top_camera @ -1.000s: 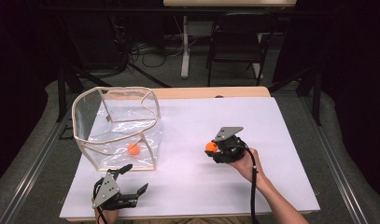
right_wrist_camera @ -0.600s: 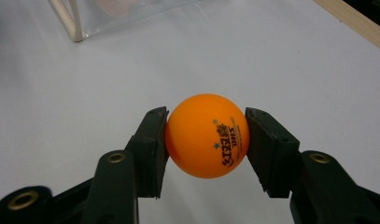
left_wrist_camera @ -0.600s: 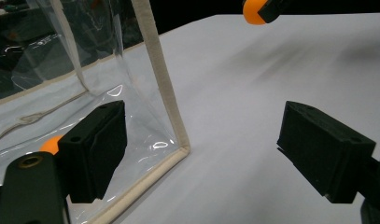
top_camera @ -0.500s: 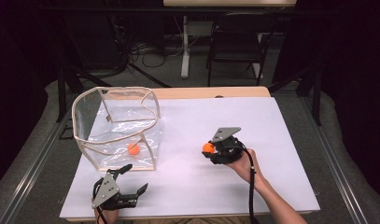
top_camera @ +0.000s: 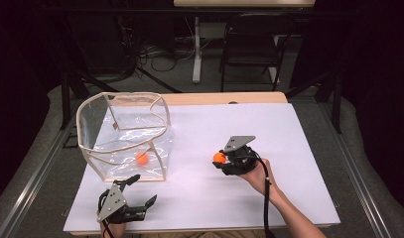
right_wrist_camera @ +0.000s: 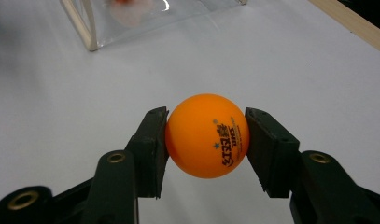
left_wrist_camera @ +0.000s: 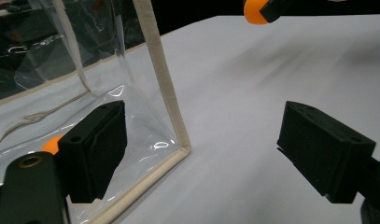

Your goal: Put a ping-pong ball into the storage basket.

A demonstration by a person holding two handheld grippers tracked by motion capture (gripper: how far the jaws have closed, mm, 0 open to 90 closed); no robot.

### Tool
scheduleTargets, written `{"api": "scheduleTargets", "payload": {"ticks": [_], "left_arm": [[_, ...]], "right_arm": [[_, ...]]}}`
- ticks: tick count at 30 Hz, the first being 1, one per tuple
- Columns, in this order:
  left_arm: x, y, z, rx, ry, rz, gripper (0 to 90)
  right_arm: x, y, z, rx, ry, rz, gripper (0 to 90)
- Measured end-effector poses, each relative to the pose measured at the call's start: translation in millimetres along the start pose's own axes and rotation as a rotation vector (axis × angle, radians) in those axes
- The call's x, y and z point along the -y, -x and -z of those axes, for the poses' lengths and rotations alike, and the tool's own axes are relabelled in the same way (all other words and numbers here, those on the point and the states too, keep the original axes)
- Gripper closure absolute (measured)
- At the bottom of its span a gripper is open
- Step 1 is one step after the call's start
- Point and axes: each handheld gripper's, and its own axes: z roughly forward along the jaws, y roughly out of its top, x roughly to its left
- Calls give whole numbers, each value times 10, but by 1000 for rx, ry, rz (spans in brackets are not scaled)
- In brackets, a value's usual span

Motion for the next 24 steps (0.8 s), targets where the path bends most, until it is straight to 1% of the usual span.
{"api": "scheduleTargets", "payload": {"ticks": [12,19,24], "left_arm": [[-1,5,4,1,0,0,157],[-2,-5,-27,9,1,0,157],[4,-12,-14,3,2,7,156]], "right_arm": [[-135,-74,5,-4,21,25,509],[-219,-71,-10,-10,29,31,509],[-253,-80,-19,-12,37,36,509]]}}
